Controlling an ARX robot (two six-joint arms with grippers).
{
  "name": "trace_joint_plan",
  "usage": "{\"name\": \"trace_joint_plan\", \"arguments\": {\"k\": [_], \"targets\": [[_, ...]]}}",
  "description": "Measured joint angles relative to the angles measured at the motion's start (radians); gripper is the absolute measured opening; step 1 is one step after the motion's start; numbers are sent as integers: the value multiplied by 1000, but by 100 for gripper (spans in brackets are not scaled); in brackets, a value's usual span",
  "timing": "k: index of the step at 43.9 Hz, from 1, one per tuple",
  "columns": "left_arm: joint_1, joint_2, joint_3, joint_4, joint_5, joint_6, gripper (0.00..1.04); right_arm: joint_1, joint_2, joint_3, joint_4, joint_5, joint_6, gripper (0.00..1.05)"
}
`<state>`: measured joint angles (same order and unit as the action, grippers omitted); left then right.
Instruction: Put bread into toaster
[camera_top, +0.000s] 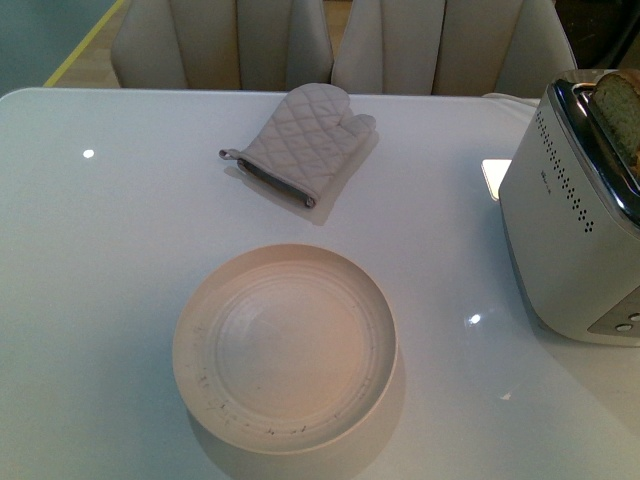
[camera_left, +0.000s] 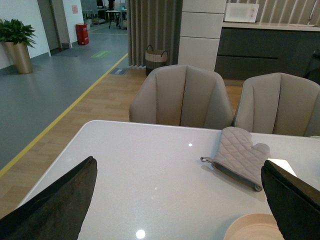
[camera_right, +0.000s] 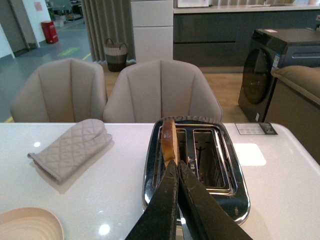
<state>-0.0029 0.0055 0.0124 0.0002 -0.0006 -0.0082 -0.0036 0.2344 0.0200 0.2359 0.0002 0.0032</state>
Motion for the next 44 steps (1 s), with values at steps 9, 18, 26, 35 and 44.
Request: {"name": "trace_joint_plan", "arguments": {"k": [9, 18, 26, 35, 44], "targets": [[0, 0, 0, 0, 0, 0, 98, 0, -56, 0, -57, 0, 0, 2], [0, 0, 0, 0, 0, 0, 98, 0, -225, 1, -233, 0, 0, 2], [0, 0, 0, 0, 0, 0, 98, 0, -227, 1, -234, 0, 0, 13], [0, 0, 0, 0, 0, 0, 98, 0, -228, 1, -234, 0, 0, 50], [0, 0, 0, 0, 0, 0, 98, 0, -228, 1, -234, 0, 0, 79]]}}
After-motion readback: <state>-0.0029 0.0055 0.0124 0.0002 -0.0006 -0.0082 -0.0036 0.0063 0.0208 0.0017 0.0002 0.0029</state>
